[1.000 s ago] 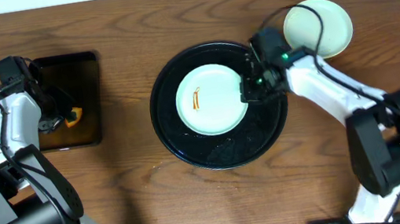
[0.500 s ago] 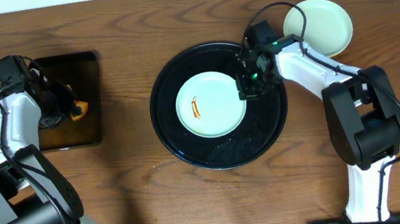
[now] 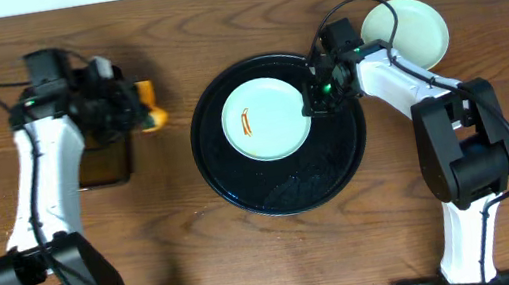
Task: Clean dirty plates on tray and stack at the side
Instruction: 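Move the held sponge with the left gripper onto the green plate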
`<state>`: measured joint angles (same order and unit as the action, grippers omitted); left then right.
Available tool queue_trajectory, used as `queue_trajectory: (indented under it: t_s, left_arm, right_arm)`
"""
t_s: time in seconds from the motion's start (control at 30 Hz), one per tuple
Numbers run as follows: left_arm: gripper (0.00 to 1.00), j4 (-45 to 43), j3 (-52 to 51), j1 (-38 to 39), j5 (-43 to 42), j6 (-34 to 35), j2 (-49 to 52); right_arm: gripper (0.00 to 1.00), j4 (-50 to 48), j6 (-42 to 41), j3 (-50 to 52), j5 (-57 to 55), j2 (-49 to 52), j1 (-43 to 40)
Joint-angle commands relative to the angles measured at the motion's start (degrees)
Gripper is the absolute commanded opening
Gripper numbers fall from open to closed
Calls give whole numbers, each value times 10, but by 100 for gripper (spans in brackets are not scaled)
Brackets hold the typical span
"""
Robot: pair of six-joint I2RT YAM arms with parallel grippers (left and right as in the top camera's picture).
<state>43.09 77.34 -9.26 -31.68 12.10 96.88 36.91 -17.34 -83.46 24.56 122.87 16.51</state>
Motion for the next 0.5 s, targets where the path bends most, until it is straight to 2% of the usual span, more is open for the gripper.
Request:
queue_trajectory:
  t_s: [0.0, 0.07, 0.17, 0.3, 0.37, 0.47]
  left_arm:
    - [7, 1, -3, 60, -15, -9, 10]
    - [7, 1, -3, 84, 7, -2, 14]
    - [7, 0, -3, 138, 85, 33, 21]
    - [8, -10, -3, 186, 137, 38, 24]
    - [8, -19, -3, 208, 179, 73, 33]
    - [7, -40, -3, 228, 186, 100, 56]
  right_arm:
    - [1, 6, 2, 4, -53, 28, 8]
    - [1, 3, -4, 3, -65, 27, 15]
    - [1, 4, -19, 2, -94, 26, 23]
    - [1, 17, -36, -1, -117, 26, 26]
    - [1, 23, -36, -6, -124, 26, 27]
    - [1, 28, -32, -10, -135, 26, 35]
